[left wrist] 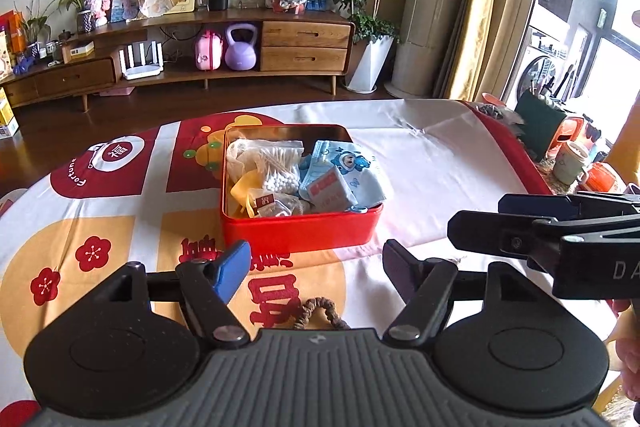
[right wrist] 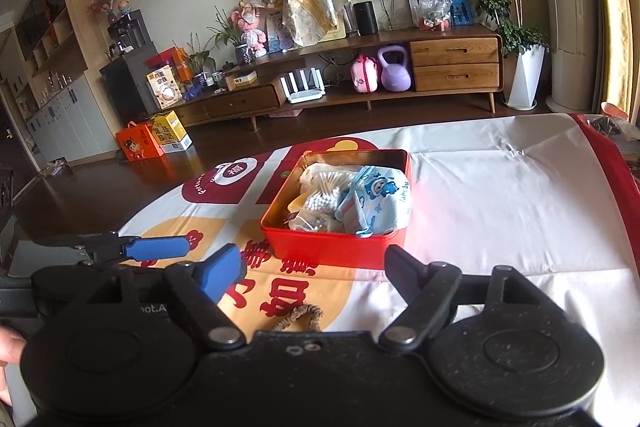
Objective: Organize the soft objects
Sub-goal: 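Withdraw both open tools from the tin toward the bracelet and mesh bag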
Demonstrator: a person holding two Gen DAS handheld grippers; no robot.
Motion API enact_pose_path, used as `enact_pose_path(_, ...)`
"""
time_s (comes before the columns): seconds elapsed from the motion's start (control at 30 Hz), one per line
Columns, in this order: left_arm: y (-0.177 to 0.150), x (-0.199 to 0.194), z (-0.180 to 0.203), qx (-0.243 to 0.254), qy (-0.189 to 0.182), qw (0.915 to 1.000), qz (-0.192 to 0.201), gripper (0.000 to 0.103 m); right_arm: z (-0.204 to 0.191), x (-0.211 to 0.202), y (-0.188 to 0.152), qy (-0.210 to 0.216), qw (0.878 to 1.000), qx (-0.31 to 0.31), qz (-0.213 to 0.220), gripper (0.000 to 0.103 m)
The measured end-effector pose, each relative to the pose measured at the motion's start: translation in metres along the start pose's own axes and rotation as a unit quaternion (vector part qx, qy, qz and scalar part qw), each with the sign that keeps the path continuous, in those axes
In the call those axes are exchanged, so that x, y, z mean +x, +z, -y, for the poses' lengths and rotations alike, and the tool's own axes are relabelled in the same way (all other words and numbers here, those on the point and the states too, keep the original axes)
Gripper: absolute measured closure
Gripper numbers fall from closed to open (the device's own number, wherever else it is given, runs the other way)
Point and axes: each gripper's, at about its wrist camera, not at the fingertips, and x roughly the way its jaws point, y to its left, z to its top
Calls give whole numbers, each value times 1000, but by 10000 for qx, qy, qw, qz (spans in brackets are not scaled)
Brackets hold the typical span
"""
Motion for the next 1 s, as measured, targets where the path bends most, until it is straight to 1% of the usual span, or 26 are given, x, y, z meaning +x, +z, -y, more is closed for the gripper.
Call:
enact_pose_path(0.1,-6,-9,3,28,14,10000,22,30,-1,-11,-7,33,10000,-45,44,18)
enact_pose_path(0.23,-17,-22,5,43,30,10000,80,23,-2,-24,-18,69,9999,-66,87,14)
enact_pose_path(0.33,-24,-28,7,-1,17,10000,70,23,-3,-31,-26,89,9999,-85,120,9)
enact_pose_path(0.4,-29,-31,9,-20,44,10000,79,22,-3,-37,-32,118,9997,-121,149,3)
enact_pose_path(0.47,-34,-35,10,-19,69,9999,106,19,-3,-43,-39,79,9996,-156,208,1)
enact_pose_path(0.57,-42,-39,14,21,105,9999,116,18,-1,-49,-48,76,9995,-175,262,1)
enact_pose_path(0.73,-57,-40,23,93,138,9998,94,18,0,-56,-65,-49,9993,-251,289,0)
enact_pose_path(0.9,-73,-35,26,46,159,9999,8,18,1,-54,-84,-135,9992,-347,167,0)
enact_pose_path(1.0,-81,-25,24,-25,180,9998,-121,18,6,-48,-92,-155,9994,-324,-5,0)
